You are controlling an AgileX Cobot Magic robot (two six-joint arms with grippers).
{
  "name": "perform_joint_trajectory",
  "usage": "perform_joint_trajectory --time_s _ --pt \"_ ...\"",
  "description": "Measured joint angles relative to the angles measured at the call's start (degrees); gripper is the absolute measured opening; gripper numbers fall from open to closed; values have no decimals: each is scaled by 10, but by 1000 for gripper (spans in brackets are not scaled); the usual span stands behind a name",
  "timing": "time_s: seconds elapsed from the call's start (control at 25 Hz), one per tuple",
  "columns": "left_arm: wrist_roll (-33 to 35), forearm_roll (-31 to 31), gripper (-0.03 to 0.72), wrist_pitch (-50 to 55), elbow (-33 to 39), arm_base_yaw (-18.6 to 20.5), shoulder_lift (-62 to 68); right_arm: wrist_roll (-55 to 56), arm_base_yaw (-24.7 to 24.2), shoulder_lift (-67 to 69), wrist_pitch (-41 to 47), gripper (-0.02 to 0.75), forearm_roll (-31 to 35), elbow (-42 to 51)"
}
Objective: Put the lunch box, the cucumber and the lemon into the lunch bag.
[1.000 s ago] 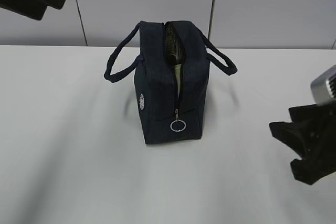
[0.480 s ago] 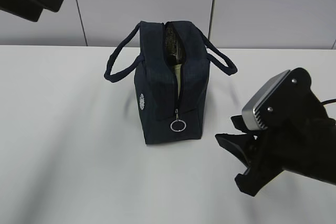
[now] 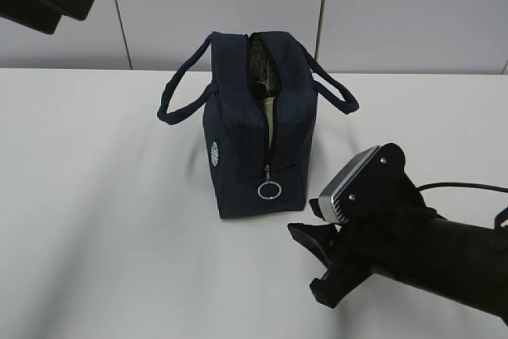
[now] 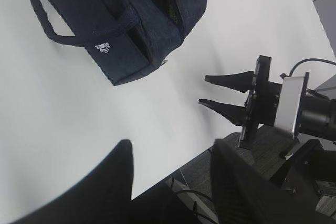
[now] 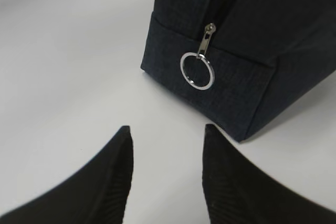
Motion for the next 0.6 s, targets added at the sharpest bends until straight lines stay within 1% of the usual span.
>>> perform_joint_trajectory --time_s 0.16,0.24,0.6 --pt "0 0 330 0 0 0 0 0 0 34 -71 329 0 0" --pt "0 0 330 0 0 0 0 0 0 37 -93 329 0 -1" --pt "0 0 330 0 0 0 0 -1 0 85 -106 329 14 -41"
